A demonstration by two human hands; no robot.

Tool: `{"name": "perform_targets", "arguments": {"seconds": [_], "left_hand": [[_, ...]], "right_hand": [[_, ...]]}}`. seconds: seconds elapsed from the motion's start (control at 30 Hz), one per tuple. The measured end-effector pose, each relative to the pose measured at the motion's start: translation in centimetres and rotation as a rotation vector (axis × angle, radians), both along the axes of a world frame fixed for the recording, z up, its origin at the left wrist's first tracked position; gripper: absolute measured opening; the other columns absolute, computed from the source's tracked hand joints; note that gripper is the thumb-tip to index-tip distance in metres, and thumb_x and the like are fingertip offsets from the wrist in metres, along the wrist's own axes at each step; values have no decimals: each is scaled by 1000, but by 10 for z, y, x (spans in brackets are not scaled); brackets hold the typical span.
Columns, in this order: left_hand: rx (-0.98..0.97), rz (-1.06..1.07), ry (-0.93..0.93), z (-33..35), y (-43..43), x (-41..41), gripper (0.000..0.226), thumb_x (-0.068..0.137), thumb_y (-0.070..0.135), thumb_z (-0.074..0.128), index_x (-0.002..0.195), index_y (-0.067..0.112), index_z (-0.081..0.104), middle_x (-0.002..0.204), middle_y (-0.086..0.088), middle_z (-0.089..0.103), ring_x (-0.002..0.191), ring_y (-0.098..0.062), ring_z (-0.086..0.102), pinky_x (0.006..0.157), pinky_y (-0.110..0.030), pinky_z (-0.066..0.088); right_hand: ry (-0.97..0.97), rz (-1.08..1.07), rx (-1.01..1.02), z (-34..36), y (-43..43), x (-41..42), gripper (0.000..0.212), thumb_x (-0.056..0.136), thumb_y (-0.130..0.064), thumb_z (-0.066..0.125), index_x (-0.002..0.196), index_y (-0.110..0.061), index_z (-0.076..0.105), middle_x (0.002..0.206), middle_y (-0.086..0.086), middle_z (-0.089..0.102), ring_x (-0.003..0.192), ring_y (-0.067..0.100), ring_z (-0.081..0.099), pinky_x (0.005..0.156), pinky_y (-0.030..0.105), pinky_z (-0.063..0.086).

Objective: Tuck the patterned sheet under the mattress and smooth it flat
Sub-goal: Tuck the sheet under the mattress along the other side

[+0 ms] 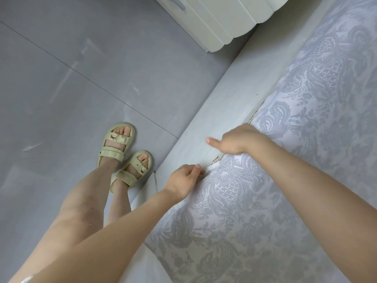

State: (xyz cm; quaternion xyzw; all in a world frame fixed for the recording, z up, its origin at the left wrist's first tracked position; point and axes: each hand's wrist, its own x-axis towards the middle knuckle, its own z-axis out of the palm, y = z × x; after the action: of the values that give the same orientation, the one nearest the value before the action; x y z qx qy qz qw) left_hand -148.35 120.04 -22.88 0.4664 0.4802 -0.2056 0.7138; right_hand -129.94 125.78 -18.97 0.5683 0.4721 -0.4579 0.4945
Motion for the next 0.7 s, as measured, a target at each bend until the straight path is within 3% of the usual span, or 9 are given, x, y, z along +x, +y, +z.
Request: {"name": "perform_targets", "arguments": {"seconds": [0.07, 0.13, 0.27, 0.37, 0.47, 0.53, 0.57, 0.63, 0.7], "left_hand": [[13, 38, -12, 2, -9, -4, 40, 101, 34, 33, 98, 14, 67, 106, -2, 60, 105, -18, 54, 89, -23, 34], [21, 70, -14, 7, -18, -8, 36, 101, 34, 34, 90, 17, 64, 96, 2, 57, 96, -15, 52, 83, -20, 32], [86, 89, -22, 6, -31, -12, 42, 101, 33, 35, 98, 11, 70, 110, 5, 53, 109, -11, 44, 88, -14, 24], [106, 62, -29, 1, -32, -7, 41, 101, 31, 36, 102, 10, 71, 119, 5, 50, 114, -11, 42, 94, -13, 21], [65, 98, -16, 1, -31, -4, 41, 100, 32, 38, 99, 7, 71, 112, 5, 51, 107, -12, 49, 89, -14, 27], [96, 99, -9, 4, -30, -5, 41, 100, 30, 38, 92, 4, 70, 103, 2, 53, 98, -14, 52, 81, -15, 29], [114, 95, -12, 8, -30, -6, 42, 100, 29, 38, 89, 2, 69, 99, 0, 54, 94, -15, 52, 79, -17, 31], [168, 97, -19, 16, -34, -9, 39, 100, 28, 40, 90, 4, 69, 97, 1, 58, 93, -13, 53, 81, -17, 35], [198, 146, -16, 23, -37, -13, 30, 99, 29, 42, 101, 15, 69, 98, 9, 62, 97, -8, 54, 79, -7, 36]], "right_hand": [[64, -265, 233, 15, -3, 11, 81, 93, -64, 4, 98, -16, 70, 98, 6, 66, 107, 27, 57, 95, 37, 37], [72, -355, 273, 23, -2, 15, 81, 93, -64, 6, 91, -17, 72, 92, 2, 65, 100, 26, 58, 90, 36, 40], [20, -259, 8, 5, 11, 13, 90, 86, -73, 4, 93, -17, 73, 121, 4, 61, 110, 23, 53, 97, 36, 35], [-7, -246, -160, -6, 12, 13, 96, 82, -79, 4, 96, -13, 73, 124, 6, 59, 107, 24, 55, 102, 40, 36], [-41, -70, -167, -7, 4, 8, 92, 83, -77, 4, 126, -17, 58, 143, 8, 46, 127, 28, 45, 103, 38, 32], [-18, 47, -100, -6, 0, 7, 88, 86, -74, 2, 134, -19, 51, 147, 7, 41, 134, 27, 38, 103, 36, 30], [-1, 61, -51, -5, -2, 8, 87, 87, -73, 2, 127, -17, 57, 141, 8, 48, 131, 27, 42, 99, 35, 33], [56, 37, 90, -2, -7, 11, 80, 88, -71, 5, 89, -16, 63, 108, 7, 64, 114, 27, 53, 86, 34, 37], [92, -53, 220, -1, -11, 16, 78, 89, -69, 9, 75, -14, 62, 84, 3, 62, 99, 27, 58, 79, 33, 40]]}}
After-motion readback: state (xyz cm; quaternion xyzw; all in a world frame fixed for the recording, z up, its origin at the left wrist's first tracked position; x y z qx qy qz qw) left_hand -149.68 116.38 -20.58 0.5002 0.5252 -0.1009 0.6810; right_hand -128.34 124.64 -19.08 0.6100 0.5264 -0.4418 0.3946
